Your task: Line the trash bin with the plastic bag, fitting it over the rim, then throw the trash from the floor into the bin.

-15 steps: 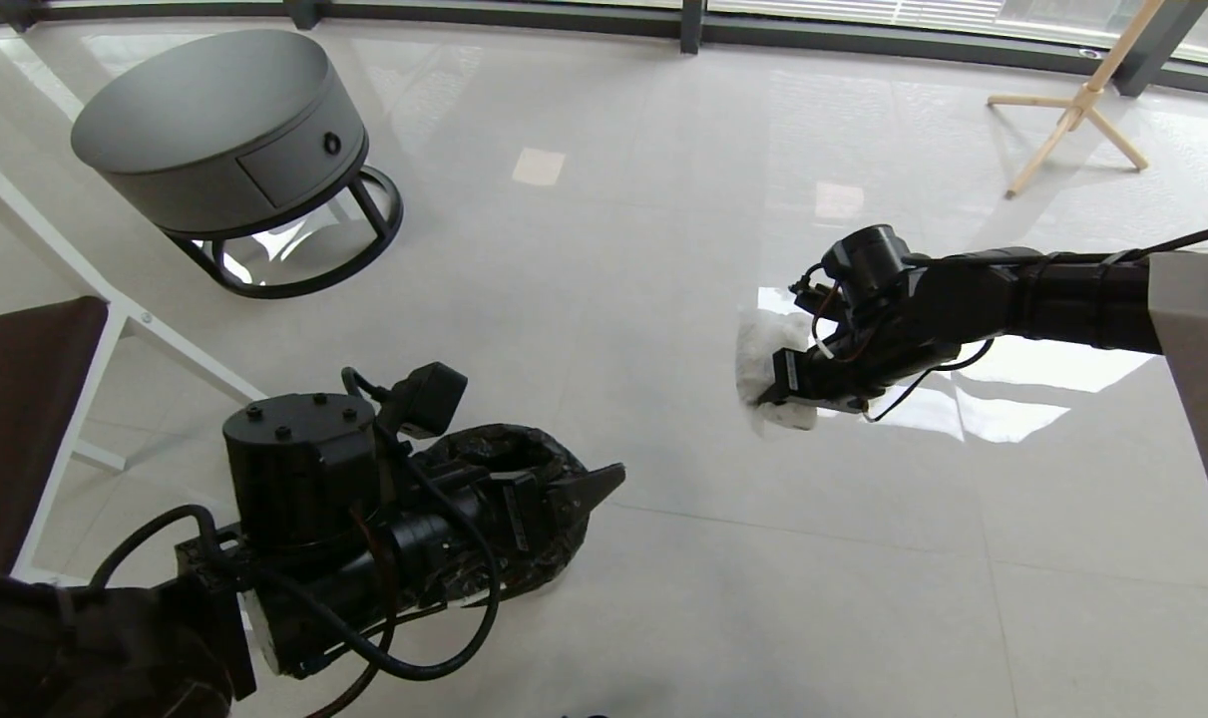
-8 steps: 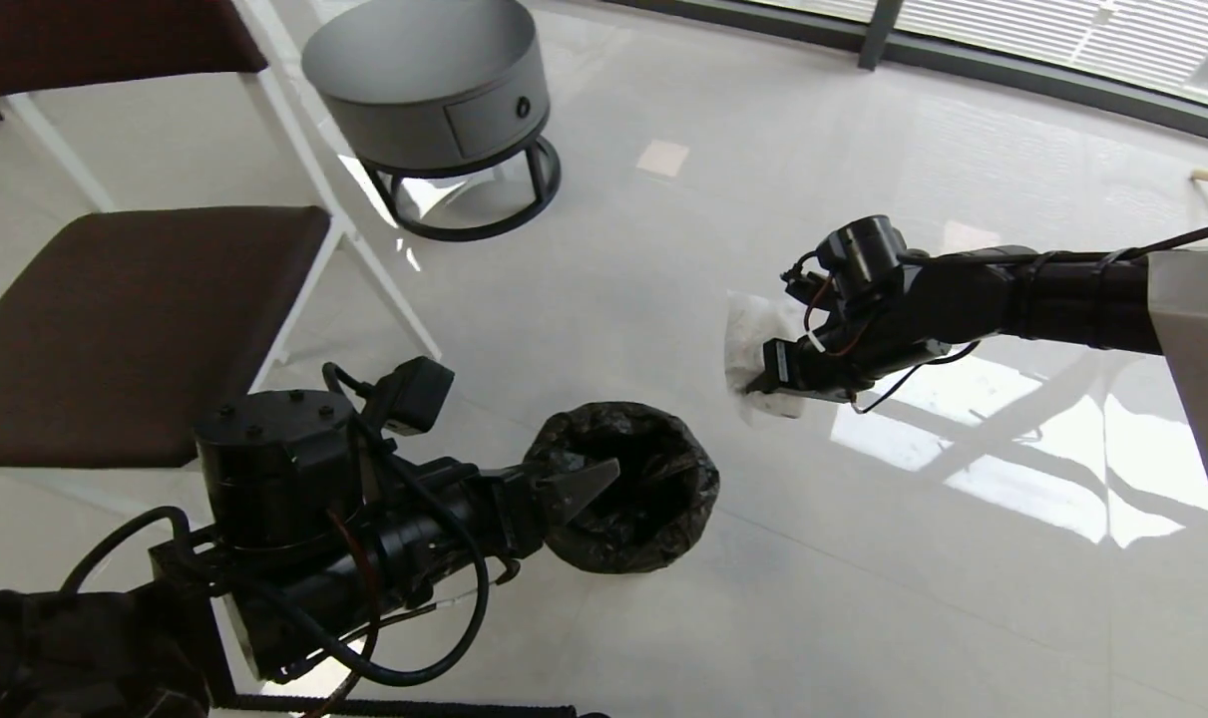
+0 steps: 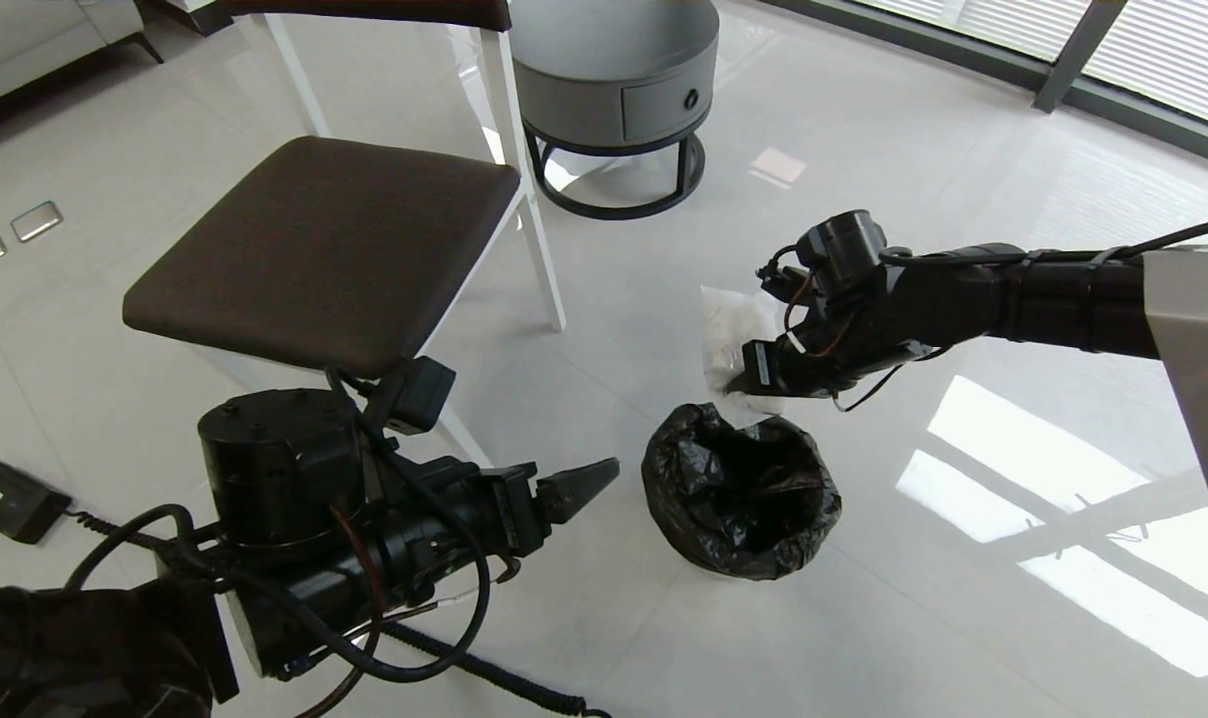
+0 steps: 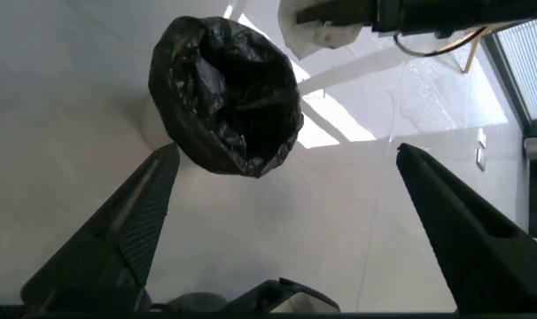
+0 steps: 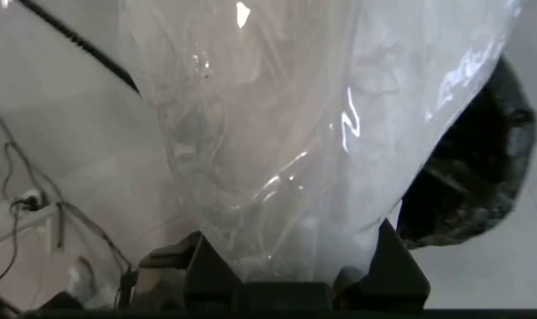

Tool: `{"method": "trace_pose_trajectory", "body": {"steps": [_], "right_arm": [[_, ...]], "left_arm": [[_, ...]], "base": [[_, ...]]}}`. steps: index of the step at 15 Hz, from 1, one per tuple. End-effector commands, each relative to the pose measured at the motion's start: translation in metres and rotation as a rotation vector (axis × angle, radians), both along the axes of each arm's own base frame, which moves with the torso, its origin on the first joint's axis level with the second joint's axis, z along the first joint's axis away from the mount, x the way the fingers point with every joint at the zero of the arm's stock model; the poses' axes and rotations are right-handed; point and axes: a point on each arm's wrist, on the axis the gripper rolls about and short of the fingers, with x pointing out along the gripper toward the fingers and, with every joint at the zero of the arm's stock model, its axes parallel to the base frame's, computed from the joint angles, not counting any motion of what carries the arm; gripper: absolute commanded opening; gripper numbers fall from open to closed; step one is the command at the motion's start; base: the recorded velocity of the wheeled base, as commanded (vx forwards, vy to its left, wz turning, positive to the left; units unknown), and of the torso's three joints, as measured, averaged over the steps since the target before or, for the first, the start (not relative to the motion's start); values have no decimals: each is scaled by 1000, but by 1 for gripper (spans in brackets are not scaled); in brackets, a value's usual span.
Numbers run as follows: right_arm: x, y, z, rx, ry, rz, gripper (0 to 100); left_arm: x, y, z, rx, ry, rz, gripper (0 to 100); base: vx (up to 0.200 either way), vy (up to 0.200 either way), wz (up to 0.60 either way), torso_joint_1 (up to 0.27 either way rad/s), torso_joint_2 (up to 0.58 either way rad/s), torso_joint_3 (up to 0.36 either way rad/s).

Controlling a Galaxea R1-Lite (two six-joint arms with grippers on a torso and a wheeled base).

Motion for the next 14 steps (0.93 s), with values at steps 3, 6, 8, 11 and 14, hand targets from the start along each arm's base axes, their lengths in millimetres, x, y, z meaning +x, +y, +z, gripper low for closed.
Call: {"method": "trace_pose_trajectory", "body": {"steps": [3,6,8,11,14], "right_arm": [[5,2,-12,-101,-19,-93,0],[-1,0,2,-73,-41,-90,0],[-2,-1,5,-73,-44,-93,0],[-14,-7,10,-80,-14,-99,0],[-28,-14,-9,-113,68,-100,0]], "left_arm": [[2,-2,-3,14,19,0,100],[3,-2,-4,31,36,-1,100],[2,-3,-4,41,32,-8,100],[2,-3,-4,41,32,-8,100],[4,-5,-10,53,50,-8,100]], "base": [[0,0,0,0,0,0],[0,0,0,0,0,0],[0,0,0,0,0,0],[0,0,0,0,0,0],[0,0,0,0,0,0]]}}
